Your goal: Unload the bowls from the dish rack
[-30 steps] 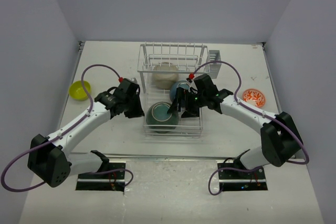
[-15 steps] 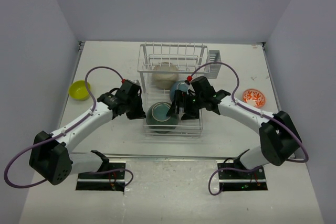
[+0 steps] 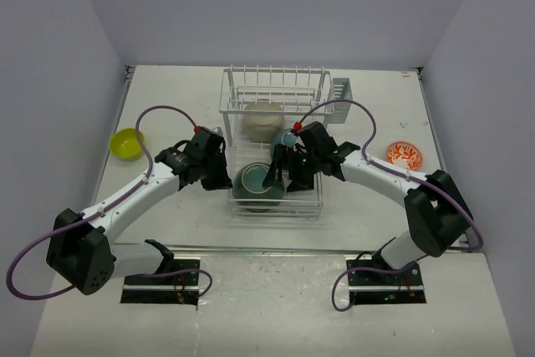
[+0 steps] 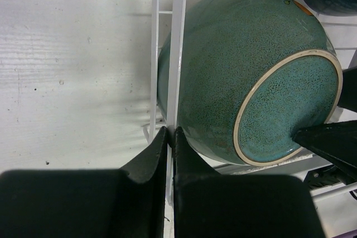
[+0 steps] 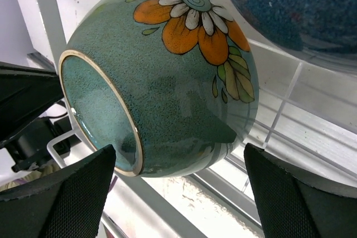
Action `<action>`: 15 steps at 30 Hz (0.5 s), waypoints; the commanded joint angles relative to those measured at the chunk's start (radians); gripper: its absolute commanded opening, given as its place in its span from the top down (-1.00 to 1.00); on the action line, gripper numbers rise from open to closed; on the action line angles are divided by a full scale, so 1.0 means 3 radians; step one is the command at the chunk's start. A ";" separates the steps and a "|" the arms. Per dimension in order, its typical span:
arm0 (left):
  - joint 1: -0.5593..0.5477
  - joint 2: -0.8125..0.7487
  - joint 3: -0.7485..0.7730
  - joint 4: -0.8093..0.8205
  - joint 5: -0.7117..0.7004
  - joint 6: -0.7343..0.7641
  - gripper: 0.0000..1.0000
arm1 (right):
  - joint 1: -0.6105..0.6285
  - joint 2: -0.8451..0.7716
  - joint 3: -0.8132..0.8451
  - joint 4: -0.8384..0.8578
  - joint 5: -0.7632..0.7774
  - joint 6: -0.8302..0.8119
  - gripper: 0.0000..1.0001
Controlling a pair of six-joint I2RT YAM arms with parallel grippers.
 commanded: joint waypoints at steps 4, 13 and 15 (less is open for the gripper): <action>0.0009 0.0043 0.0023 -0.0082 -0.0065 0.0070 1.00 | 0.0068 0.0143 -0.0020 -0.0006 0.0119 0.0156 -0.93; 0.0009 0.0059 0.0048 -0.0082 -0.0034 0.0101 1.00 | 0.0186 0.0122 -0.0154 0.0041 0.0431 0.0258 -0.93; 0.0014 0.0069 0.0059 -0.0082 -0.0019 0.0111 1.00 | 0.0227 0.0112 -0.0159 0.0005 0.0498 0.0294 -0.94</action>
